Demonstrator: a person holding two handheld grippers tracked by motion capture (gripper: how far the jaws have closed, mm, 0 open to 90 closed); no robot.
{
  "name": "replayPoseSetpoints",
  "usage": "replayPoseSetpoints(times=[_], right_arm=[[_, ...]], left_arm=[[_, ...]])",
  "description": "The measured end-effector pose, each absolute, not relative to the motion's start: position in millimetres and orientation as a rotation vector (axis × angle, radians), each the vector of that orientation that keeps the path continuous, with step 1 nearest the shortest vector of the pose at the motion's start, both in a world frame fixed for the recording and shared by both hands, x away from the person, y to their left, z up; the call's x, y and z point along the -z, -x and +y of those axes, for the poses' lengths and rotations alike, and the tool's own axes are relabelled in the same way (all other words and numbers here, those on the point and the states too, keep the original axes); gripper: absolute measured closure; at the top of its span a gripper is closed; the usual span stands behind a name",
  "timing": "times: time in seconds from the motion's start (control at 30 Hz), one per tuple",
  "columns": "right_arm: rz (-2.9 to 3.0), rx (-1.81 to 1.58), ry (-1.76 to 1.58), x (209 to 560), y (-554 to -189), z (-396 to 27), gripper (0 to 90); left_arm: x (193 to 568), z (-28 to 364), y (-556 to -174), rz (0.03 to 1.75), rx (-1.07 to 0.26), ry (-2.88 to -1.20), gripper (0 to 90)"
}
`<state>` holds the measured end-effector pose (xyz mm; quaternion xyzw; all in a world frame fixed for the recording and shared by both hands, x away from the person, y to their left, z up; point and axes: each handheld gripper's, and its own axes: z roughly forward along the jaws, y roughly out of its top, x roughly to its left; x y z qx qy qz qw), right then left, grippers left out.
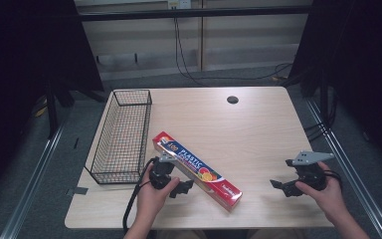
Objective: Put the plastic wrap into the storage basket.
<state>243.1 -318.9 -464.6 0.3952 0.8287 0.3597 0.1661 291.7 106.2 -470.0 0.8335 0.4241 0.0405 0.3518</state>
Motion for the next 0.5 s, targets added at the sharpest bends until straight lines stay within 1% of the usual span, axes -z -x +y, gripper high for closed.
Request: replayPoseSetpoints(times=[0.27, 0.5], right_arm=[[2.361, -1.009, -1.100, 462, -242, -314, 5.0], [2.351, -0.994, -1.110, 463, -242, -316, 5.0]], left_arm=[[468, 101, -298, 1.164, -0.088, -2.145, 4.0], [456, 95, -309, 1.215, -0.076, -2.119, 3.2]])
